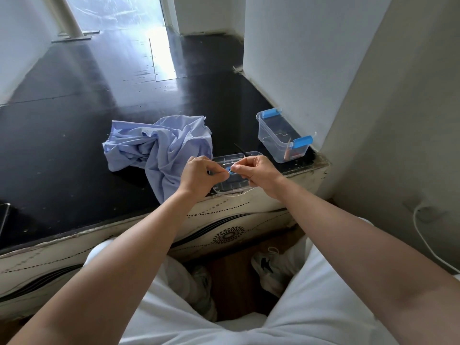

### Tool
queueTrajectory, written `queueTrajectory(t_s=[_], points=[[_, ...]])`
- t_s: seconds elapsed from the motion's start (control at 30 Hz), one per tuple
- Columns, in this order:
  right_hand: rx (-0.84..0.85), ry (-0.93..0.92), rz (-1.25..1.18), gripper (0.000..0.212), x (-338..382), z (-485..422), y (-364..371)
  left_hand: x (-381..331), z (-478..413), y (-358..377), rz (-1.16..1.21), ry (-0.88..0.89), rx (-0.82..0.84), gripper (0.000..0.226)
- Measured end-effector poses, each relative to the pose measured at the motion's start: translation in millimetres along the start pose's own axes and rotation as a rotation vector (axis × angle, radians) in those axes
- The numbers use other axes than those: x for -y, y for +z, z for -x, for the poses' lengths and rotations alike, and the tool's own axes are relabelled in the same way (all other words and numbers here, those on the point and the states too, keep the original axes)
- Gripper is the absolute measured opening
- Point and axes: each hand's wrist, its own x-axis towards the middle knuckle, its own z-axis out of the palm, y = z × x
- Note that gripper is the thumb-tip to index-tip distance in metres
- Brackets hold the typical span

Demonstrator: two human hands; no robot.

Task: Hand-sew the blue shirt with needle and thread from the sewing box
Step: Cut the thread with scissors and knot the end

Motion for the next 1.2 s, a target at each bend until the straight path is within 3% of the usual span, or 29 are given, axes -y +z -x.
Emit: queueTrajectory(t_s=[0.17, 0.3, 0.4, 0.5, 0.6, 0.77, 0.93, 1.2], points=[[0.066, -0.026, 0.014, 0.022, -2.4, 3.0, -4.6, -11.3, 5.4, -15.2, 0.602, -0.422, 0.326, 0.018], [0.146, -0.032, -0.034, 0.018, 0.1, 8.0, -1.6, -17.7, 1.4, -7.4, 0.943, -0.534, 0.19, 0.017], [0.209, -0.038, -0.066, 0.016, 6.1, 11.2, 0.5, -21.7, -1.2, 1.8, 0.785, -0.39, -0.005, 0.019], [0.166, -0.06, -0.044, 0.008, 11.5, 13.9, -6.2, -12.9, -6.7, 7.5, 0.372, -0.13, -0.158, 0.02], [0.126, -0.064, -0.003, 0.01, 13.9, 16.7, -13.7, -3.8, -9.3, 8.1, -0.009, 0.053, -0.205, 0.021], [0.062, -0.068, 0.018, 0.008, 13.5, 15.6, -12.0, -5.9, -4.8, 7.4, -0.283, 0.167, -0.21, 0.017], [-0.015, -0.07, 0.062, 0.007, 7.0, 11.4, -5.8, -9.7, -3.0, 10.2, -0.365, 0.099, -0.215, 0.021], [-0.077, -0.114, 0.06, 0.006, 7.1, 9.3, -5.9, -11.6, -9.0, 6.2, -0.183, 0.056, -0.168, 0.02]])
